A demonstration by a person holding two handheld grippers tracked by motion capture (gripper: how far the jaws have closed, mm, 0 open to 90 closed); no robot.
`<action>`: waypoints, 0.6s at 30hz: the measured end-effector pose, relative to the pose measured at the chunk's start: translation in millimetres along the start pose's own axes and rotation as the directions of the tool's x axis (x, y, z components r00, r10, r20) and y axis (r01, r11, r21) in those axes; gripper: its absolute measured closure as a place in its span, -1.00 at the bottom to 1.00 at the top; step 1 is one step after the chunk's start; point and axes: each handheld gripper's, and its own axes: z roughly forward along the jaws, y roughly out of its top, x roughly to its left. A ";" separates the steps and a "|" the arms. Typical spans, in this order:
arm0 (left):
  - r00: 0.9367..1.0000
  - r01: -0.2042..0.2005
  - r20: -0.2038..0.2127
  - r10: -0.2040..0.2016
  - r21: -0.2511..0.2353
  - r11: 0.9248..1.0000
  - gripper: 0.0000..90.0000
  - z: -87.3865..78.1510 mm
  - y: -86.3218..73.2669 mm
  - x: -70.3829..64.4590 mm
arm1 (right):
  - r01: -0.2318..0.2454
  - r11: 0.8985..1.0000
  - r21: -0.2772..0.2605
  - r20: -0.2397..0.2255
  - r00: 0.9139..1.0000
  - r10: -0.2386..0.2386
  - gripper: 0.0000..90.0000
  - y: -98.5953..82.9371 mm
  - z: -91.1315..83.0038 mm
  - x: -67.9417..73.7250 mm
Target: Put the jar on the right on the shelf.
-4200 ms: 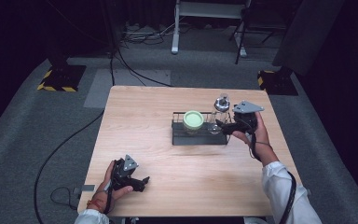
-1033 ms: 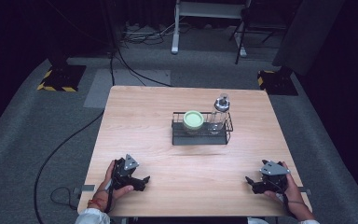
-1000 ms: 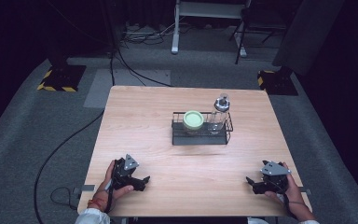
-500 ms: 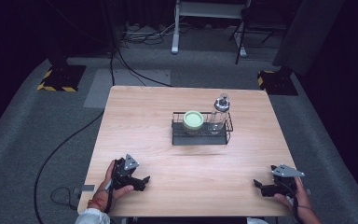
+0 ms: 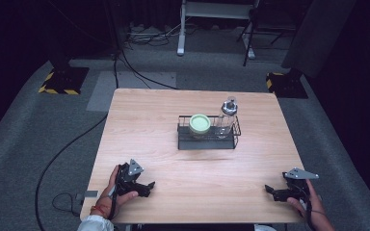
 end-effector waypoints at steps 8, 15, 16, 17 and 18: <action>1.000 -0.007 0.000 0.007 0.000 1.000 -0.99 -0.6 -0.5 -0.1 | -0.004 1.000 0.001 0.003 1.000 0.004 -0.99 -0.1 -0.2 0.3; 1.000 -0.008 0.005 0.008 0.001 1.000 -1.00 -0.3 -0.3 0.0 | -0.005 1.000 0.001 0.002 1.000 0.005 -0.99 0.0 0.0 0.2; 1.000 -0.008 0.004 0.008 0.001 1.000 -1.00 -0.3 -0.2 0.0 | -0.005 1.000 0.001 0.002 1.000 0.005 -1.00 0.0 0.0 0.2; 1.000 -0.007 0.005 0.007 0.000 1.000 -1.00 -0.3 -0.2 0.0 | -0.003 1.000 0.000 0.001 1.000 0.003 -1.00 0.1 0.1 0.0; 1.000 -0.007 0.005 0.007 0.001 1.000 -1.00 -0.3 -0.2 0.0 | -0.003 1.000 0.001 0.001 1.000 0.003 -1.00 0.1 0.1 0.0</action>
